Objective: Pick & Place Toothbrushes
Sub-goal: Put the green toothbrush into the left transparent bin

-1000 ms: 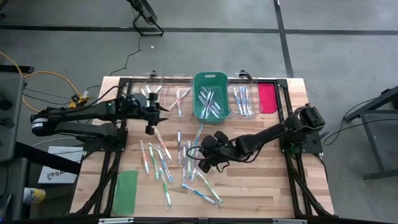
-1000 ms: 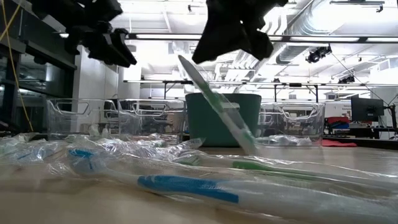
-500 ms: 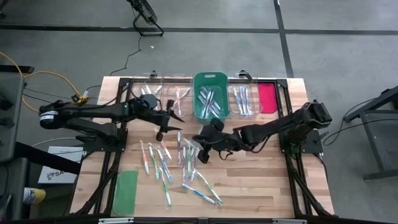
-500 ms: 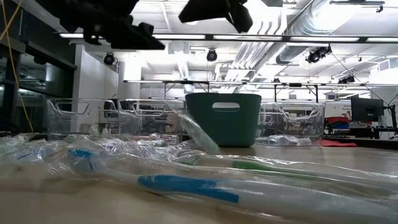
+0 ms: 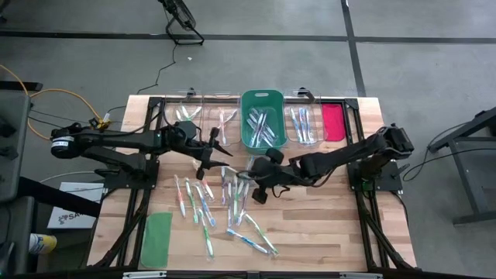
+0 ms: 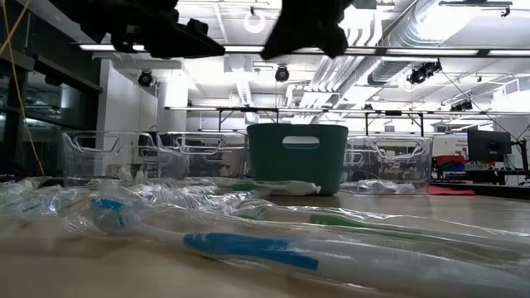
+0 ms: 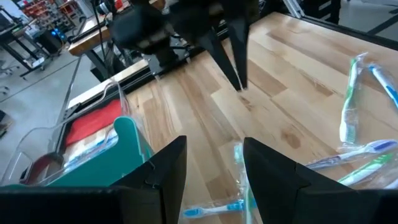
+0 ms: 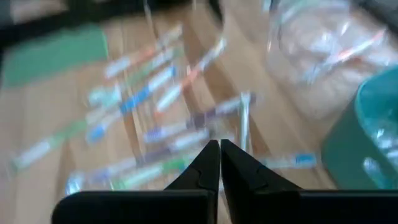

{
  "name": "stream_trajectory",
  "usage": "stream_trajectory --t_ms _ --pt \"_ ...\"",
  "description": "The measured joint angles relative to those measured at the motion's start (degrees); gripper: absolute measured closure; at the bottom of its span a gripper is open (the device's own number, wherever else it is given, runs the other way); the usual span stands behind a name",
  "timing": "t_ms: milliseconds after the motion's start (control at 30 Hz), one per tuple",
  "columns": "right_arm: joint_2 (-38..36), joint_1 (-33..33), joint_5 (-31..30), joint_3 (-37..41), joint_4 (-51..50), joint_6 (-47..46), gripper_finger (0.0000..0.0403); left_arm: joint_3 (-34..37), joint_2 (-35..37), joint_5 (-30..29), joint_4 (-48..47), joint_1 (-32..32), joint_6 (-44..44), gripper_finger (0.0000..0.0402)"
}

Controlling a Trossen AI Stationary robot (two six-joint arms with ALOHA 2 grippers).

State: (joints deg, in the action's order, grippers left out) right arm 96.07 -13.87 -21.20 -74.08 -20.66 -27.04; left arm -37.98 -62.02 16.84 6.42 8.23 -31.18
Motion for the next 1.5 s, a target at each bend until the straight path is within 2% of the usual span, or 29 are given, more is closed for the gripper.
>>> stream_trajectory --t_ms 100,300,433,533,633,767,900,1000,1167,1500 --pt "1.6 0.2 0.7 -0.1 -2.3 1.3 0.0366 0.0 0.0 -0.7 0.0 0.0 0.0 0.0247" --pt "7.5 1.0 -0.1 0.0 -7.5 2.9 0.0263 0.0 0.0 -1.5 -0.3 0.0 0.0 0.0247" --pt "11.8 0.9 0.1 0.0 -6.2 4.7 0.0206 0.0 0.0 -1.6 -0.5 0.0 0.0 0.0247" --pt "14.7 0.9 0.2 0.0 -5.4 5.5 0.0184 0.0 0.0 -1.6 -0.8 0.0 0.0 0.0247" --pt "16.7 0.9 0.2 0.0 -4.6 5.9 0.0179 0.0 0.0 -1.6 -0.9 0.0 0.0 0.0247" --pt "19.7 1.4 -1.6 0.0 -4.6 5.8 0.019 0.0 0.0 -1.6 -1.2 0.0 0.0 0.0247" --pt "21.3 2.4 -2.6 -0.1 -4.4 4.5 0.0222 0.0 0.0 -2.0 -2.1 0.0 0.0 0.0247" --pt "21.3 2.7 -1.9 -0.1 -4.3 2.4 0.0269 0.0 0.0 -2.1 -2.5 0.0 0.0 0.0247" --pt "20.3 2.8 -2.3 0.0 -4.7 1.7 0.0379 0.0 0.0 -2.1 -2.5 0.0 0.0 0.0247" --pt "17.9 1.4 -1.1 0.0 -7.2 -3.0 0.039 0.0 0.0 -2.1 -3.2 0.0 0.0 0.0247"
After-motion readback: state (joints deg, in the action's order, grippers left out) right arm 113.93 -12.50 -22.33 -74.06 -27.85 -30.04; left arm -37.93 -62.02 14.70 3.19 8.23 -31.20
